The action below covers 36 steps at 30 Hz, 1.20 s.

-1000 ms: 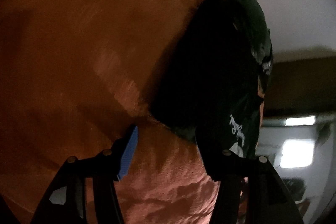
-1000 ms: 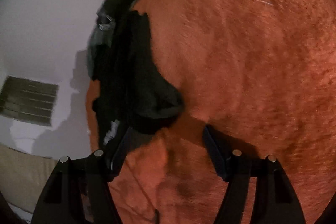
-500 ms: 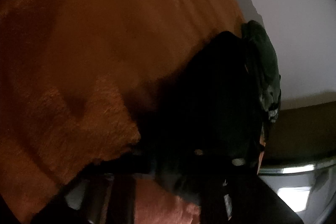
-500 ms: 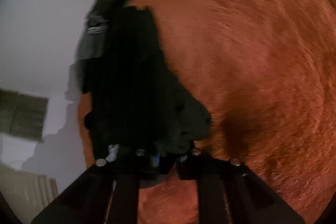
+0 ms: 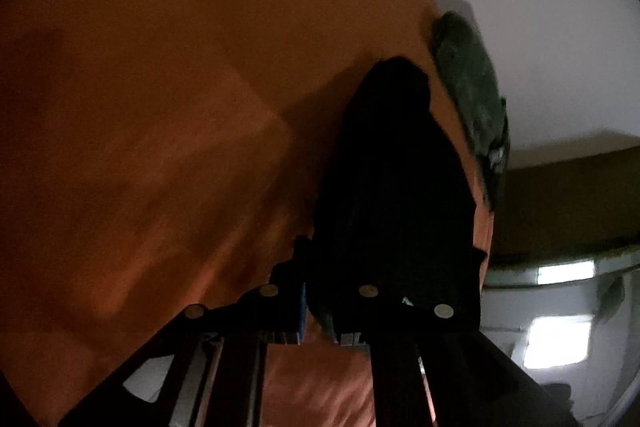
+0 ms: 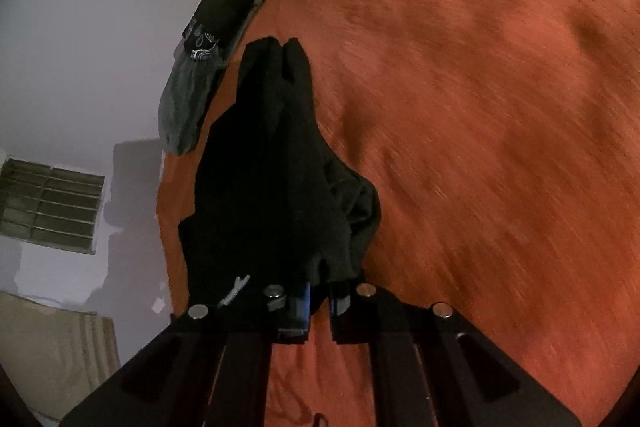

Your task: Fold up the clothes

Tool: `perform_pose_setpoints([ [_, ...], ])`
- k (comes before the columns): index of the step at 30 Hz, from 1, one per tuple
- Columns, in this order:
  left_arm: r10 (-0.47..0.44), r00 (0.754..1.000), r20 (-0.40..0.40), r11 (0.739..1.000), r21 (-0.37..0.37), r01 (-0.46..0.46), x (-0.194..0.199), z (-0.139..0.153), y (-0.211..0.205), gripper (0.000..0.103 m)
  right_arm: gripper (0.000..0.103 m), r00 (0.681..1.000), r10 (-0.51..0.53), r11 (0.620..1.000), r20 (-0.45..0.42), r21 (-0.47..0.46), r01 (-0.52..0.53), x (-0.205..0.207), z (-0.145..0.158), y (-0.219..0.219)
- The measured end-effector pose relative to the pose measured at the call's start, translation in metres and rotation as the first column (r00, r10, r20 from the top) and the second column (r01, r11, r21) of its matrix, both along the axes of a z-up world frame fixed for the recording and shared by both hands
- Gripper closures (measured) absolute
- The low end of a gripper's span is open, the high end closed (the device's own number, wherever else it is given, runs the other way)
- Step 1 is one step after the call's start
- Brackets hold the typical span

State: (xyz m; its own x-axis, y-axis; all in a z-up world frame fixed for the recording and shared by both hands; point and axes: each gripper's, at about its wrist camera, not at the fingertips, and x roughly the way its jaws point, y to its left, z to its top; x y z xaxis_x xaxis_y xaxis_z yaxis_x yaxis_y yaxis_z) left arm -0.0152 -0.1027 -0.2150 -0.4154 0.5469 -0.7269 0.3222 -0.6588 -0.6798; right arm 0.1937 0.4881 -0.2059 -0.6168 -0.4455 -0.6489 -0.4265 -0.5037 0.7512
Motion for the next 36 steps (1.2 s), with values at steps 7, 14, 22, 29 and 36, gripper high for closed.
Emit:
perform_pose_setpoints([
  [7, -0.107, 0.992, 0.06, 0.991, 0.086, 0.102, 0.074, -0.013, -0.03, 0.091, 0.097, 0.999, 0.006, 0.999, 0.054, -0.052, -0.003, 0.09, -0.022, -0.005],
  [14, -0.168, 0.984, 0.058, 0.986, -0.003, 0.168, 0.039, 0.013, -0.069, 0.085, 0.072, 0.997, 0.022, 0.994, 0.079, 0.103, -0.031, 0.085, -0.003, 0.039],
  [22, -0.362, 0.932, 0.028, 0.924, -0.12, 0.362, -0.087, 0.058, -0.022, 0.059, 0.071, 0.881, 0.459, 0.757, 0.115, 0.467, -0.456, -0.065, 0.055, -0.011],
  [29, -0.353, 0.934, 0.053, 0.918, -0.173, 0.356, -0.166, 0.041, 0.078, 0.058, 0.07, 0.874, 0.409, 0.725, 0.261, 0.489, -0.485, -0.186, 0.035, -0.031],
  [36, -0.335, 0.905, 0.262, 0.857, -0.315, 0.408, -0.212, -0.005, 0.123, 0.096, 0.099, 0.856, 0.4, 0.785, 0.326, 0.36, -0.504, -0.227, 0.01, -0.031],
])
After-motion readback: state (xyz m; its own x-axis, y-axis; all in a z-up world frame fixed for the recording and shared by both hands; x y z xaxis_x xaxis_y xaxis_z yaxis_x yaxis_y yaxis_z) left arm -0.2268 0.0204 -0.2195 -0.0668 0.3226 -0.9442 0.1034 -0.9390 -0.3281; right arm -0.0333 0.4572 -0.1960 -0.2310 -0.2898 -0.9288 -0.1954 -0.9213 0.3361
